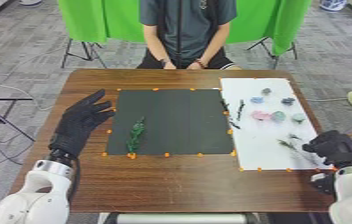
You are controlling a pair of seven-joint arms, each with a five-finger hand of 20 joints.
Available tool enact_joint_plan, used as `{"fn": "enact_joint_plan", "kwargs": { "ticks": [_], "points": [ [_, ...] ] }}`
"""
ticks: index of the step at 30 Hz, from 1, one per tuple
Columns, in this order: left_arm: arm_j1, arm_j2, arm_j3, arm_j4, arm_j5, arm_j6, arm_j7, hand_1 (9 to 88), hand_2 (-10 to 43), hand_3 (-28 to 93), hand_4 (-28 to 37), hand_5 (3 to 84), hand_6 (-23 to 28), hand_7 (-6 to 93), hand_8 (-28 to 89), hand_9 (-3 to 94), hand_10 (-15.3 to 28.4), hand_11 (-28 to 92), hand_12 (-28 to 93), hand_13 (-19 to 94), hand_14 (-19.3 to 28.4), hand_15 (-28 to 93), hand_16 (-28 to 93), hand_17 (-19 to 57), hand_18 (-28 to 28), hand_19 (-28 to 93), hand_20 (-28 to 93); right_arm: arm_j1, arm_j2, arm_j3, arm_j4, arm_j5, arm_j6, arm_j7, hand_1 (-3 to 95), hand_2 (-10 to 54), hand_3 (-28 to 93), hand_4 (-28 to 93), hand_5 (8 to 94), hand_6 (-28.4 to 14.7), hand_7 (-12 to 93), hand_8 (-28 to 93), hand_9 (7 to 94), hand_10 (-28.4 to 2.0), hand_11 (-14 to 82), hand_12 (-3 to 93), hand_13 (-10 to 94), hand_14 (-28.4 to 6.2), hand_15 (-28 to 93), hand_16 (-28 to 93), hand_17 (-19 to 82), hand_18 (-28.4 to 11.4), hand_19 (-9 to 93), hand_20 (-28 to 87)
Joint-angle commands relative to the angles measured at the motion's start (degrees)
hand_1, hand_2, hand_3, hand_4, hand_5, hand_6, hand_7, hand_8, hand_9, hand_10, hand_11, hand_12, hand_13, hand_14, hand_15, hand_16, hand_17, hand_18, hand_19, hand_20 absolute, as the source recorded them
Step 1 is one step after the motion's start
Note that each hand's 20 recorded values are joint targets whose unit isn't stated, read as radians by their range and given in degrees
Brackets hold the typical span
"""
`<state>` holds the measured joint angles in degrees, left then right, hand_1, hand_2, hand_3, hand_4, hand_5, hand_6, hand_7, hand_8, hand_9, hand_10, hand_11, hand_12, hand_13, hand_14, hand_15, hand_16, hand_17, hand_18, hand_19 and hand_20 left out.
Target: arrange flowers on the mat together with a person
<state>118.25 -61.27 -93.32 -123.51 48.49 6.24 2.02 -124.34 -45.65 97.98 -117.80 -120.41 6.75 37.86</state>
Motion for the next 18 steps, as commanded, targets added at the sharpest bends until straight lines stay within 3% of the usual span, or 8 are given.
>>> {"fn": "enact_joint_plan", "kwargs": {
  "ticks": [1, 4, 7, 11, 18],
  "points": [
    [0.85, -0.52, 0.04, -0.17, 0.11, 0.27, -0.75, 24.3, 5.1, 78, -24.3, 39.2, 8.3, 9.6, -8, 35.9, 19.7, 23, 9, 26, 28.1, 50, -9, -9.1, 26.4, 51, 13, 1.54, 2.10, -4.29, 2.43, -10.56, -1.45, 1.93, 32.7, -7.5, 76, -23, 60.4, 0.8, 23, -15, 65.5, -13.5, 34.5, 17.6, 63, -12.2, 63, 14, 27, -22.9, 77, 17],
    [1.09, -0.18, 0.17, -0.26, -0.18, 0.66, -0.45, 24.4, 5.1, 78, -24.5, 39.2, 8.3, 9.7, -8, 35.9, 19.7, 23, 9, 26, 28.1, 50, -9, -9.1, 26.5, 51, 13, 2.84, 3.07, -7.02, 3.68, -14.59, -0.59, 2.86, 35.0, -8.1, 74, -24, 64.0, 1.5, 23, -15, 68.7, -13.0, 34.6, 17.6, 65, -11.6, 63, 14, 28, -22.6, 78, 16],
    [1.21, -0.10, 0.29, -0.29, -0.18, 0.78, -0.19, 24.3, 5.1, 78, -24.4, 39.2, 8.3, 9.7, -8, 35.9, 19.7, 23, 9, 26, 28.1, 50, -9, -9.1, 26.5, 51, 13, 4.13, 3.79, -9.35, 5.03, -18.20, 0.82, 3.75, 43.1, -9.4, 68, -26, 71.7, 1.9, 23, -4, 74.4, -12.0, 34.2, 18.6, 69, -10.0, 61, 16, 31, -21.6, 80, 13],
    [1.41, -0.43, 0.15, -0.37, 0.05, 0.53, -0.42, 24.4, 5.1, 78, -24.5, 39.2, 8.3, 9.8, -8, 35.9, 19.8, 23, 9, 26, 28.1, 50, -9, -9.1, 26.5, 51, 13, 4.72, 4.42, -10.67, 5.78, -20.02, 2.13, 3.98, 50.2, -9.5, 63, -27, 81.3, 2.9, 21, 1, 81.8, -10.4, 34.7, 20.5, 75, -7.6, 59, 18, 34, -20.3, 82, 11],
    [1.57, -0.51, -0.34, -0.60, 0.23, 0.79, 0.01, 24.3, 5.0, 78, -24.4, 39.2, 8.3, 9.9, -8, 35.9, 19.8, 23, 9, 26, 28.1, 50, -9, -9.1, 26.5, 51, 13, 4.95, 4.87, -9.56, 2.50, -21.08, 5.96, 3.21, 53.3, -9.5, 63, -28, 85.4, 3.9, 21, 3, 86.7, -9.1, 38.1, 22.3, 80, -6.1, 61, 20, 38, -17.9, 84, 11]
  ]
}}
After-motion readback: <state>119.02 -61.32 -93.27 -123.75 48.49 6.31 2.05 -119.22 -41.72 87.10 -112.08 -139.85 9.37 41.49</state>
